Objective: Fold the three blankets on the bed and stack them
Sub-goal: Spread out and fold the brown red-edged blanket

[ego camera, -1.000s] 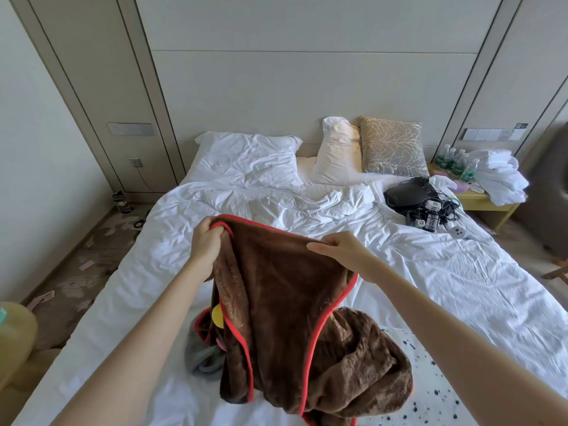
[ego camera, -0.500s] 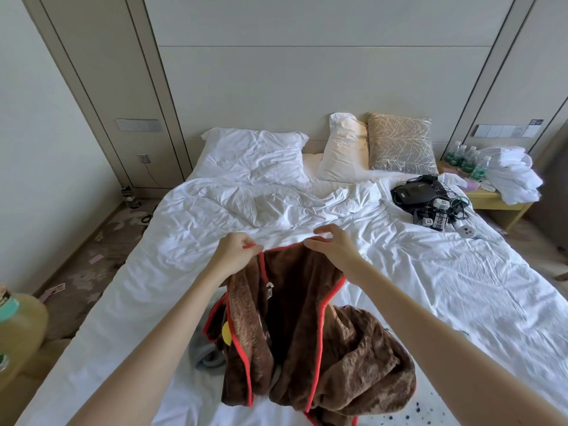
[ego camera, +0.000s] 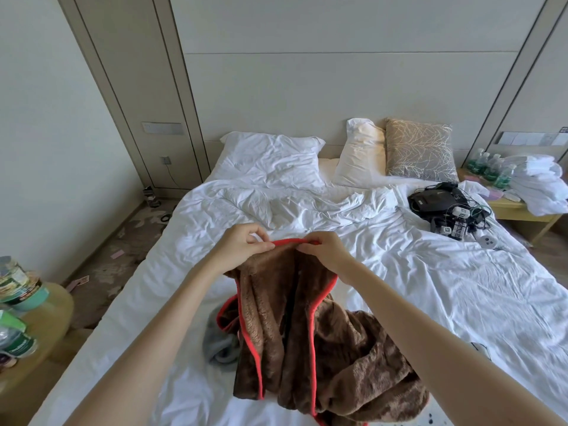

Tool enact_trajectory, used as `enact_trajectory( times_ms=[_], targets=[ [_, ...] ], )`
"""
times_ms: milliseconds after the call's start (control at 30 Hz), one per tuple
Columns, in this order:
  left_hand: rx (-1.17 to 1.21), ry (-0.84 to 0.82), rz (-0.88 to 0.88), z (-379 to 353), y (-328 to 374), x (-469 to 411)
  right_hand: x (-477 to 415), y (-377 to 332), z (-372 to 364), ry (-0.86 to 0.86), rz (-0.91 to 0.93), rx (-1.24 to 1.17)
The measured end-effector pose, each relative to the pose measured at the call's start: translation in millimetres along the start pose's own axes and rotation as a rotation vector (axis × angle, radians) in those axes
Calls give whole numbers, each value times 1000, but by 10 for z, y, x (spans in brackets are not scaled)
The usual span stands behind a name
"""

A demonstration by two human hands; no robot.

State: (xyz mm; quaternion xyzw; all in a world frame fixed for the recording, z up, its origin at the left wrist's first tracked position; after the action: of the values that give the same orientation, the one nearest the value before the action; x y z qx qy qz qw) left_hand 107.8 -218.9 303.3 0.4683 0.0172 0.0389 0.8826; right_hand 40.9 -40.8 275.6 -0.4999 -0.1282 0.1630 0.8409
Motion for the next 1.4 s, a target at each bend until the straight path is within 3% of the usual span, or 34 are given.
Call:
enact_trajectory(
  times_ms=[200,367,467,567,700,800,967,1133,1400],
  targets=[
    [153,-32,57,103,-119,55,-63,157,478,211,-124,-159],
    [437,-56,108,27,6,45,-55,126,645,258,-160,-263],
    [605,27,121,-4,109,-17,1,94,589,213,-174,-376],
    [615,126,124,-42,195,-78,70,-42,561,149,-133,-483],
    [633,130,121,-224,294,-116,174,-430,490,-100,-3,-591],
    [730,90,111,-320,405,-116,215,-614,450,-192,80,-467],
    [771,41,95,-386,503,-88,185,-721,599,92,197,-92],
    [783,34,78,-385,512,-44,147,-695,630,168,169,145],
    [743,-42,5,-339,618,10,97,-733,618,138,141,98]
  ],
)
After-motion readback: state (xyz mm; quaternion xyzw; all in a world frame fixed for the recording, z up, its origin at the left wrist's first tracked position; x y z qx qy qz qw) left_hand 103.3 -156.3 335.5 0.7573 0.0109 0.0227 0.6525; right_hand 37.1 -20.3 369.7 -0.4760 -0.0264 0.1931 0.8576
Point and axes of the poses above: each hand's wrist, its own x-axis away from the middle knuckle, its own z-axis out of the back of the hand, y = z × x, the point moved 9 cm from there along -x, towards the middle knuckle, and after that the axes turned 1 degree about x, right-handed, at the moved point
